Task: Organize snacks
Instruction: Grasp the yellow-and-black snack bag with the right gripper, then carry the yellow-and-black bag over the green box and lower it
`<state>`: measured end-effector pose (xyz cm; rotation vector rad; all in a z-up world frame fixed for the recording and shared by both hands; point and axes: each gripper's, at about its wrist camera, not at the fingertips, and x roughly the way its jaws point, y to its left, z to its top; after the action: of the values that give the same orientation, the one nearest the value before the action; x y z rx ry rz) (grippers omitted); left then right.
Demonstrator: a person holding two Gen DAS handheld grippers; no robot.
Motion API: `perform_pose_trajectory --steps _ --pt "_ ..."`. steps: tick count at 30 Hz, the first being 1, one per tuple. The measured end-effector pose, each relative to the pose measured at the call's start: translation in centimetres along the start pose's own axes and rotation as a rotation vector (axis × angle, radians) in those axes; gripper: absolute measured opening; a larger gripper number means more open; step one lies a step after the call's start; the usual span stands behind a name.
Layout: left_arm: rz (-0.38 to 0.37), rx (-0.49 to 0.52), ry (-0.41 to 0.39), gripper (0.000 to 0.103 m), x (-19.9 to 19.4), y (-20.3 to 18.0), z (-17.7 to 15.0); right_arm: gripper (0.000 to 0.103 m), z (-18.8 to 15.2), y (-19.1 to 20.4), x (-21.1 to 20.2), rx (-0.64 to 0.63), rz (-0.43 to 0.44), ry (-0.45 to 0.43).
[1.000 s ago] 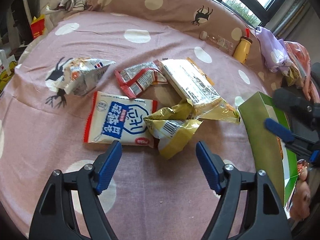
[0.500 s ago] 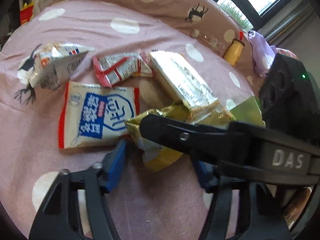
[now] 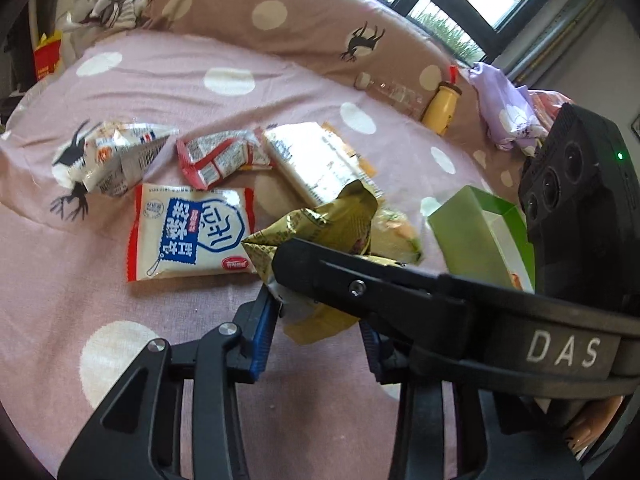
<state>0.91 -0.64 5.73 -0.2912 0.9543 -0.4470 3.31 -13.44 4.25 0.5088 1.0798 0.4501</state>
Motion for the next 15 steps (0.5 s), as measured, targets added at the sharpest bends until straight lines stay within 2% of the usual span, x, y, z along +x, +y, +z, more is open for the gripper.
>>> perform_pose_trajectory --steps 9,15 --pt "-0.041 0.098 -0.146 0.038 -5.0 -3.7 1.7 0.055 0.6 3.9 -6.5 -0.083 0.002 -0.171" --pt "-0.07 0.178 -0.205 0.037 -6.1 -7.2 3.0 0.055 0.9 4.1 -10.4 -0.109 -0.004 -0.267"
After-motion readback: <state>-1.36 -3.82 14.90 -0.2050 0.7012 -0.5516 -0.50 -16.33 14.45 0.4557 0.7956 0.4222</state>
